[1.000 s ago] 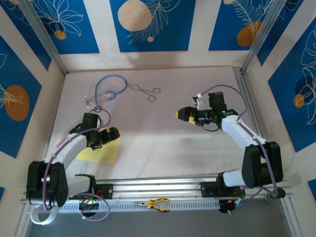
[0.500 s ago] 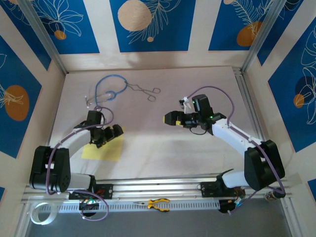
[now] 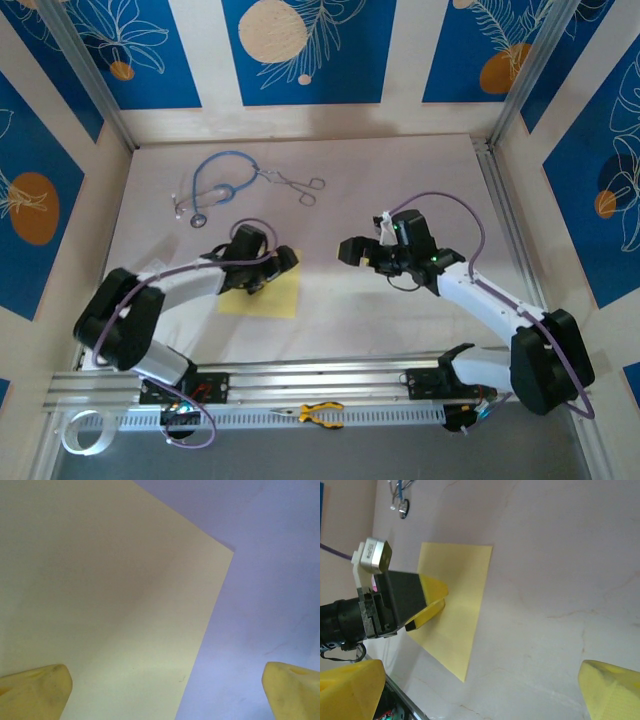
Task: Fold a paper plane with a square sheet of paper (pick it up from the middle)
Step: Move the square sheet of paper to the center of the table.
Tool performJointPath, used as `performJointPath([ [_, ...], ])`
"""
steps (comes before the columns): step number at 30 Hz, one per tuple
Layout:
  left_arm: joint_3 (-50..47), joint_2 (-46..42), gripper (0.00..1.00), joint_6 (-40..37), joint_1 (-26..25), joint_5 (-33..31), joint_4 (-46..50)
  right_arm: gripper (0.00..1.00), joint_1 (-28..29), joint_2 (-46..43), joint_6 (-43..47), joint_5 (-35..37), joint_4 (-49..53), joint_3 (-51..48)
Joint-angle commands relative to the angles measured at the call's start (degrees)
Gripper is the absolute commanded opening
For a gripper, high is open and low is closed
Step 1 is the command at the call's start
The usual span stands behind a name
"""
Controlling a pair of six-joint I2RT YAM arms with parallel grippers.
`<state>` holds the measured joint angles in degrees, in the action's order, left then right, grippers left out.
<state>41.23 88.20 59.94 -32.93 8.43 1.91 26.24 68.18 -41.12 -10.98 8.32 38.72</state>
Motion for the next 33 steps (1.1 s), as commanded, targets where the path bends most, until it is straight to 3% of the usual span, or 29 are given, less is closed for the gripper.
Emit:
performJointPath([
  [1, 5.1, 5.9, 1.0, 6.3, -4.7, -3.5, 0.5, 0.99, -0.1, -2.9, -2.7, 3.8, 0.2, -1.8],
  [5, 11.2, 7.4, 1.0, 4.4, -7.4, -5.5, 1.7, 0.99, -0.8, -4.1, -2.2, 6.1, 3.6, -0.7],
  [11, 16.7, 1.8, 1.0, -10.9, -7.6, -16.6, 16.2, 0.99, -1.5, -4.3, -2.4, 9.7, 9.3, 2.3],
  [12, 16.9, 0.5, 1.0, -14.7, -7.5, -18.9, 17.9, 0.99, -1.9, -4.5, -3.4, 8.4, 7.7, 1.9],
  [14, 17.1, -1.2, 1.0, -20.2, -7.2, -21.1, 20.1, 0.99, -3.8, -4.2, -2.1, -1.8, 1.5, 0.7],
  [17, 16.9, -2.7, 1.0, -28.0, -5.4, -20.8, 22.7, 0.99, -6.1, -2.3, -5.9, -11.9, -5.3, -0.2],
  [20, 15.1, -2.9, 1.0, -34.2, -3.3, -14.8, 21.6, 0.99, -6.8, 0.5, -7.4, -15.3, -7.9, 0.1],
  [22, 16.0, -1.0, 1.0, -37.4, -2.3, -9.0, 23.0, 0.99, -4.4, 2.2, -4.2, -10.8, -1.3, 3.8],
  [24, 19.7, 2.6, 1.0, -39.0, -2.3, -8.0, 28.1, 0.99, -1.6, 3.5, -1.5, -6.2, 3.5, 6.8],
  [29, 23.5, 8.3, 0.99, -38.0, -2.4, -9.2, 31.4, 1.0, 2.5, 5.5, -0.7, -2.7, 5.2, 9.4],
  [33, 26.4, 11.4, 1.0, -35.4, -2.4, -15.4, 36.7, 1.0, 3.7, 4.0, -2.2, 2.9, 5.8, 8.9],
])
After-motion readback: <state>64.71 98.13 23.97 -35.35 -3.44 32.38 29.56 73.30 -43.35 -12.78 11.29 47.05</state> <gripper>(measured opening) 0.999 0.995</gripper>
